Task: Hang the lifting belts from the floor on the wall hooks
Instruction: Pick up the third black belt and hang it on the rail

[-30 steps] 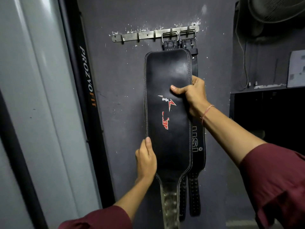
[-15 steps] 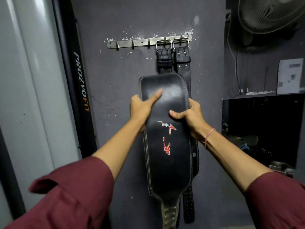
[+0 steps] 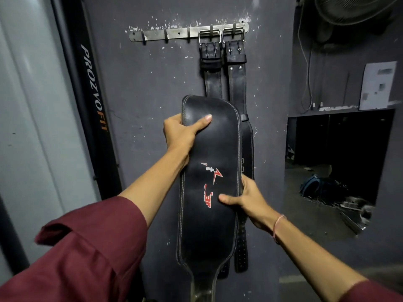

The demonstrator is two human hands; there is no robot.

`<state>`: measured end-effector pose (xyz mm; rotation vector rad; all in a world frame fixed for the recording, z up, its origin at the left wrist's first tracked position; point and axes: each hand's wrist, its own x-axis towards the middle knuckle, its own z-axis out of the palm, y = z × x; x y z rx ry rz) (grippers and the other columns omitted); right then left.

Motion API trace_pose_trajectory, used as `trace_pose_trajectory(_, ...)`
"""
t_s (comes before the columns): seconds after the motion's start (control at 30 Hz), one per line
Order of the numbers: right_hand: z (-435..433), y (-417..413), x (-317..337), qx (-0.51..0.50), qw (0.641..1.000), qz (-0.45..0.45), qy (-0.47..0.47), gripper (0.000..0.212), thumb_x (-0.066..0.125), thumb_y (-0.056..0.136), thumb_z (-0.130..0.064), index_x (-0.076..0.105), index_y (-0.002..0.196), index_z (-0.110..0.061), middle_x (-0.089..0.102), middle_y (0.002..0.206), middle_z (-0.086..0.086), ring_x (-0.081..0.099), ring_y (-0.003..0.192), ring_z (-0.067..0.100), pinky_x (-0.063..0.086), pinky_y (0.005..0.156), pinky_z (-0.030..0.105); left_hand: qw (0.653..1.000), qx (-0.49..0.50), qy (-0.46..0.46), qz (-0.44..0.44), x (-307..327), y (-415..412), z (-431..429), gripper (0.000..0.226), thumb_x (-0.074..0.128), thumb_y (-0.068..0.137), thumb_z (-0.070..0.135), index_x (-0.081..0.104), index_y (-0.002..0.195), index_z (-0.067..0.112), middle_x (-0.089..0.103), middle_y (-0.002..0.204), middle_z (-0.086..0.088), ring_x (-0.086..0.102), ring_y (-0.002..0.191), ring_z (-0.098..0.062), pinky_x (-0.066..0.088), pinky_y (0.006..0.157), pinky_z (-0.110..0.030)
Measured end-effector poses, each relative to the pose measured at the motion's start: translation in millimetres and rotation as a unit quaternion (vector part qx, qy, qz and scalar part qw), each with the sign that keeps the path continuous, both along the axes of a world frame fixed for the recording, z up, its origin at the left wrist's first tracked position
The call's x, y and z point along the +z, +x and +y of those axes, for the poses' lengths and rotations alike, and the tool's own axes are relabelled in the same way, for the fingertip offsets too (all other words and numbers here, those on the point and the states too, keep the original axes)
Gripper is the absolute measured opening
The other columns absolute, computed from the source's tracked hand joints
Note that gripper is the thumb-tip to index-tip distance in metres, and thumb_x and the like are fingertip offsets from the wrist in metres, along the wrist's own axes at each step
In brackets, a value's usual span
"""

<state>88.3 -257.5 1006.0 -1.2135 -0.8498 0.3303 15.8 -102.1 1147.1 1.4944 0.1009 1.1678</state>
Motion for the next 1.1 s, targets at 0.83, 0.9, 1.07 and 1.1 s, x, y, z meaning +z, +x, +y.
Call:
trace_pose_trajectory(0.83, 6, -10, 90, 0.166, 0.967, -0.173, -0.083, 0.047, 0.075, 0.077, 0.007, 0.060, 0.122, 0.002, 0.069, 0.116, 0.022, 0.068, 0.108, 0.038, 0.056, 0.092, 0.048, 0.971, -0.039, -0.203, 0.120, 40, -18, 8, 0.022, 0.069, 0.092, 0.021, 0.058, 0.099, 0.003, 0.069, 0.093, -0.016, 0.069, 0.081, -0.028, 0.060, 0.076, -0.053)
trace_pose_trajectory(0.9, 16, -12, 96, 0.130, 0.982, -0.131, -0.041, 0.042, 0.073, 0.086, -0.018, 0.060, 0.117, 0.007, 0.069, 0.105, 0.020, 0.067, 0.095, 0.034, 0.056, 0.085, 0.042, 0.984, -0.018, -0.156, 0.087, 30, -8, 3, 0.026, 0.069, 0.090, 0.021, 0.060, 0.099, -0.002, 0.071, 0.099, -0.020, 0.070, 0.098, -0.035, 0.056, 0.091, -0.054)
trace_pose_trajectory(1.07, 38, -12, 120, 0.061, 0.991, -0.103, 0.059, 0.025, 0.056, 0.096, 0.001, 0.060, 0.120, 0.008, 0.072, 0.103, 0.015, 0.071, 0.090, 0.023, 0.058, 0.079, 0.032, 0.992, -0.037, -0.119, -0.004, 30, 3, -16, 0.015, 0.062, 0.094, 0.012, 0.065, 0.095, -0.003, 0.069, 0.092, -0.018, 0.067, 0.087, -0.029, 0.056, 0.088, -0.056)
trace_pose_trajectory(1.1, 36, -12, 113, 0.069, 0.989, -0.111, 0.062, 0.029, 0.058, 0.093, 0.005, 0.058, 0.122, 0.011, 0.070, 0.108, 0.016, 0.069, 0.095, 0.024, 0.058, 0.082, 0.033, 0.994, -0.033, -0.103, -0.020, 29, 4, -16, 0.013, 0.062, 0.093, 0.010, 0.065, 0.093, -0.003, 0.068, 0.089, -0.016, 0.065, 0.084, -0.027, 0.056, 0.086, -0.055)
